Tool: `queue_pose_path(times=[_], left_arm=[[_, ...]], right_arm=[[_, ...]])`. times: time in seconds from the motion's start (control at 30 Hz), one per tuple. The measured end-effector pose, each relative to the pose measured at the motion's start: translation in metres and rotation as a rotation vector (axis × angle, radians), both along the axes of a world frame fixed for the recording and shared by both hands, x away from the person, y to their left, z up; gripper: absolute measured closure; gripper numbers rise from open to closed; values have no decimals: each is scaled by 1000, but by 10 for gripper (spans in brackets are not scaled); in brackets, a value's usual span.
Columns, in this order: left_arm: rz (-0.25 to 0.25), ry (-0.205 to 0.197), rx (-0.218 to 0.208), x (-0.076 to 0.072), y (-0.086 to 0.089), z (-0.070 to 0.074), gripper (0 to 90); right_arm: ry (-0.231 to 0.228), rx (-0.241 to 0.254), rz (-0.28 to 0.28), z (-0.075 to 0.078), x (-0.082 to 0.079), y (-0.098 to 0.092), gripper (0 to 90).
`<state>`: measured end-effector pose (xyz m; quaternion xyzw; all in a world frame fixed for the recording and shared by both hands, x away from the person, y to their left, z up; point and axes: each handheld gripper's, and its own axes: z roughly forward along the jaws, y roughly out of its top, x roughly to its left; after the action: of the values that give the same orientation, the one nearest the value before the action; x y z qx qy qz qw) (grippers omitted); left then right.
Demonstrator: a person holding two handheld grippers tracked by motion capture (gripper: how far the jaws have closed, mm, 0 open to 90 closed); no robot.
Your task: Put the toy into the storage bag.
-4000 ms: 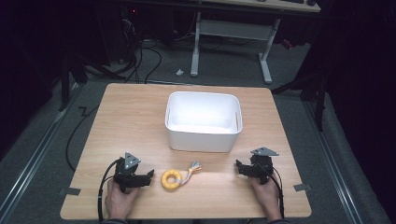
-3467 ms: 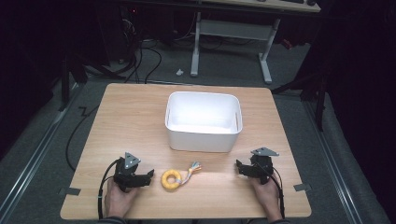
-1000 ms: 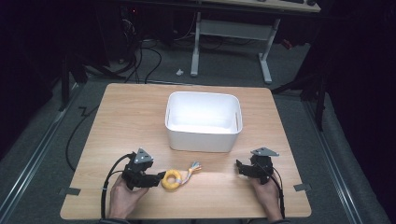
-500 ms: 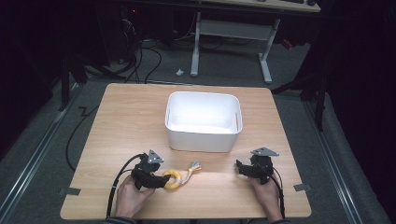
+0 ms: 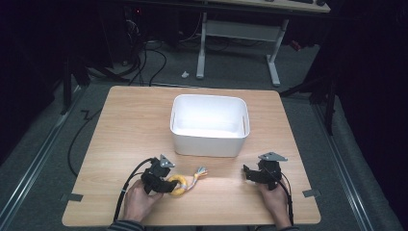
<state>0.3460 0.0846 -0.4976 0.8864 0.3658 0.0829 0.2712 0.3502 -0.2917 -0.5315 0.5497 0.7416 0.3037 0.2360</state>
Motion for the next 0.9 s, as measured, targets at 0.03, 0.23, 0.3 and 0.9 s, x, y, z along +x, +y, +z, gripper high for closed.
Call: queue_pose_path(times=[0.03,0.23,0.3,0.9], left_arm=[[-4,3,3,0,-1,-1,506],[-6,7,20,2,-4,-4,539],[-8,9,35,3,-6,-5,557],[-33,18,66,4,-8,-7,655]], right_arm=[[0,0,0,0,0,0,188],[0,-1,2,0,0,0,188],[0,-1,2,0,0,0,188],[0,-1,2,0,0,0,188]])
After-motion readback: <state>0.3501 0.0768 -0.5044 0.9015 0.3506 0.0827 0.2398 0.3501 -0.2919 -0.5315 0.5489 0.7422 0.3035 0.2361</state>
